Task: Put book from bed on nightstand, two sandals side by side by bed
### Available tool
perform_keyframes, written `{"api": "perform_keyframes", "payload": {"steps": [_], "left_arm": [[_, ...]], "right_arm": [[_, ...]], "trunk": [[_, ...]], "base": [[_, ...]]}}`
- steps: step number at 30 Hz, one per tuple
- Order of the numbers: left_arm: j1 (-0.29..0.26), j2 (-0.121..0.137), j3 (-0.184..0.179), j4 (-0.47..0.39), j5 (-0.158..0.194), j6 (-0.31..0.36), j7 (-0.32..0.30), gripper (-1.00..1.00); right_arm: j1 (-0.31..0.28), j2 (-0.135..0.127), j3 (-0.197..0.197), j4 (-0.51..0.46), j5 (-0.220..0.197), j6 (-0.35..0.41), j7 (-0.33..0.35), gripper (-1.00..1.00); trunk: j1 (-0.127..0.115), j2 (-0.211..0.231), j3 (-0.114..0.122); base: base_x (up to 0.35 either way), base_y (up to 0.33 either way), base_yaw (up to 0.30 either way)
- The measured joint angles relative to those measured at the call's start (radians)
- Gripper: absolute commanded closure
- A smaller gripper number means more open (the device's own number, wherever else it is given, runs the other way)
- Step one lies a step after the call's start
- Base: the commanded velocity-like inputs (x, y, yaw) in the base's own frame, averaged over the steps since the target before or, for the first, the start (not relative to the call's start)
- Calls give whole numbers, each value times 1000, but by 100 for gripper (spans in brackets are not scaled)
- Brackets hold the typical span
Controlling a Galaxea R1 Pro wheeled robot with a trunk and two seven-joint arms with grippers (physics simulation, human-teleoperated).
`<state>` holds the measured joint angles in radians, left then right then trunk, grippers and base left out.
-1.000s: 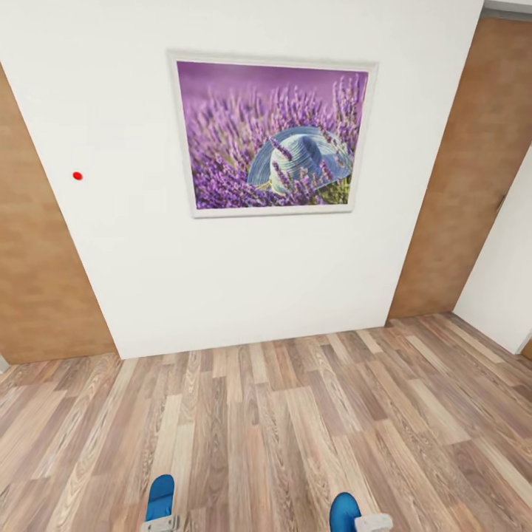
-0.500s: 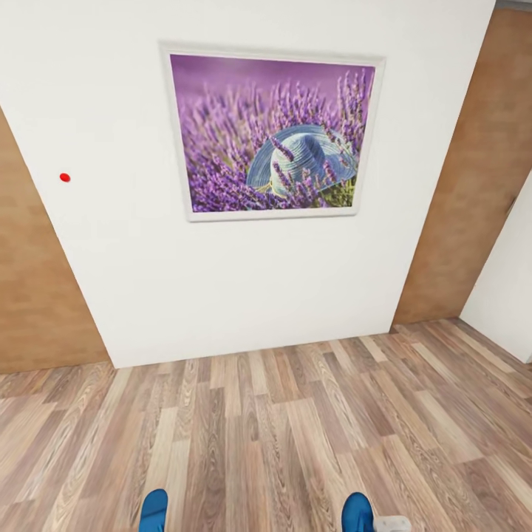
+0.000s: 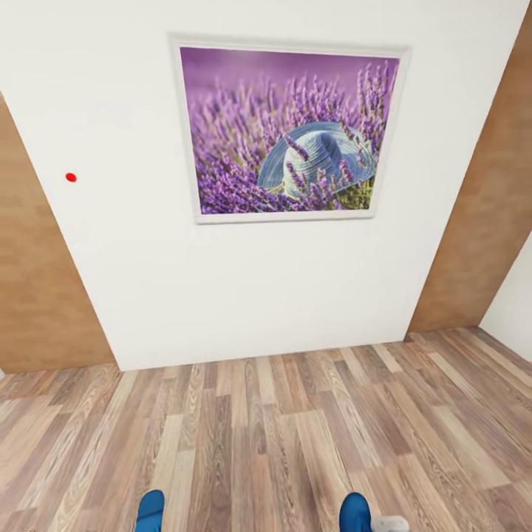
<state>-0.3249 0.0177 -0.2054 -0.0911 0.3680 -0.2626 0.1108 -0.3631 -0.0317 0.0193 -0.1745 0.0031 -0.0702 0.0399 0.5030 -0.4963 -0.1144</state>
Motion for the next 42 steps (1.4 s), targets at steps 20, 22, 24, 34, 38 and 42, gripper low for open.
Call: {"api": "perform_keyframes", "payload": {"steps": [20, 22, 24, 34, 38, 42], "left_arm": [[10, 1, -1, -1, 0, -9, 1, 100], [10, 0, -1, -1, -1, -9, 2, 100], [11, 1, -1, -1, -1, -9, 2, 100], [11, 1, -1, -1, -1, -9, 2, 100], [11, 0, 0, 0, -1, -10, 2, 100], [11, 0, -1, 0, -1, -10, 1, 100]], "right_arm": [[0, 0, -2, -1, 0, 0, 0, 100], [0, 0, -1, 0, 0, 0, 0, 100], [0, 0, -1, 1, 0, 0, 0, 100], [0, 1, -1, 4, 0, 0, 0, 100], [0, 1, -1, 3, 0, 0, 0, 100], [0, 1, -1, 3, 0, 0, 0, 100]], "trunk": [[0, 0, -10], [0, 0, -10], [0, 0, -10], [0, 0, -10], [0, 0, -10], [0, 0, -10]], "base": [[254, -51, 128], [321, -6, 146], [322, -3, 216], [322, -1, 265], [317, 0, 130], [313, 0, 43]]}}
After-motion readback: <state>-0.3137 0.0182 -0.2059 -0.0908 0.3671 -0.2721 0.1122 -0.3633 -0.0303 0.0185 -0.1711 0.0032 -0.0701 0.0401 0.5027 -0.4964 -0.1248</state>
